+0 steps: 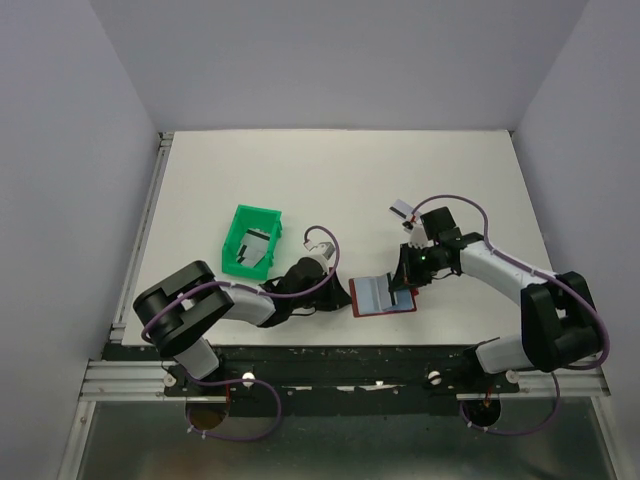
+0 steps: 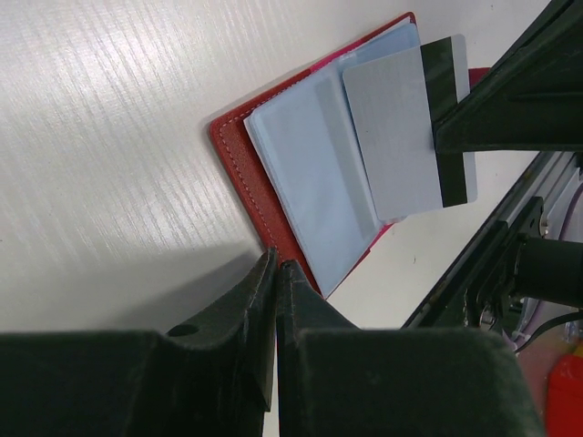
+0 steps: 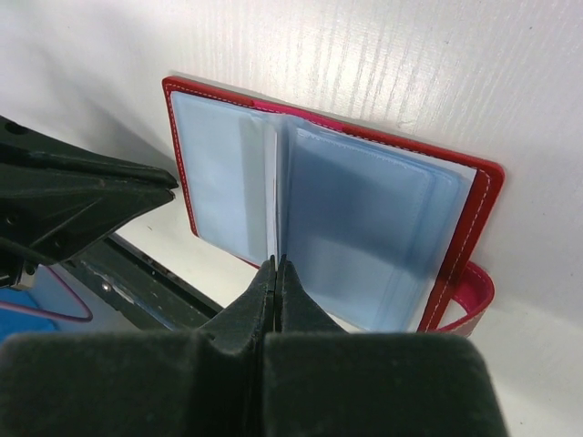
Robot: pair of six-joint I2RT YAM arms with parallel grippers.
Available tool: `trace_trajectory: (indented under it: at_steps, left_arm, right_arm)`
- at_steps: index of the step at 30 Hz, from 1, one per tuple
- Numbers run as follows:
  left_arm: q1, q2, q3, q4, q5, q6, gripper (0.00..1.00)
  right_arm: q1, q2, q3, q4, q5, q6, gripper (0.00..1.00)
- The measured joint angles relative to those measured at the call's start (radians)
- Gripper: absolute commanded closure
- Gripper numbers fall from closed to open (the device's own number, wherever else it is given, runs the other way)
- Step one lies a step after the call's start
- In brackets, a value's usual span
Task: Put the credit cards into the card holder
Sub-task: Insert the credit card into the card holder.
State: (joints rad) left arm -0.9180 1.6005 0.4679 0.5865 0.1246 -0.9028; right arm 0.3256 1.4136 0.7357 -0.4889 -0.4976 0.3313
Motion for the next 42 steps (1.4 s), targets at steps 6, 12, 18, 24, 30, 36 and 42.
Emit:
trace_trajectory:
  at_steps: [6,12,18,24,30,36,42]
  left_arm:
    - [0.001,0.008,0.004,0.000,0.001,0.000,0.83]
    - [0.003,0.016,0.013,0.001,0.003,0.000,0.83]
    - [0.003,0.020,0.013,0.003,0.006,0.000,0.84]
    - [0.003,0.023,0.013,0.004,0.008,-0.002,0.84]
    - [0.003,0.024,0.013,0.011,0.009,-0.003,0.84]
    - [0.003,0.032,0.013,0.018,0.014,-0.003,0.84]
    - [0.004,0.035,0.014,0.020,0.019,-0.003,0.85]
  right_arm:
    - [0.000,0.012,0.000,0.020,-0.028,0.000,0.99]
    - [0.000,0.022,0.000,0.037,-0.051,0.001,0.99]
    - [0.000,0.031,0.000,0.053,-0.057,0.009,0.99]
    - [-0.005,0.032,-0.001,0.053,-0.056,0.024,0.99]
    - [-0.006,0.032,-0.007,0.049,-0.046,0.039,0.99]
    - [-0.006,0.032,-0.023,0.056,-0.047,0.051,0.99]
    - [-0.007,0.034,-0.034,0.075,-0.056,0.068,0.99]
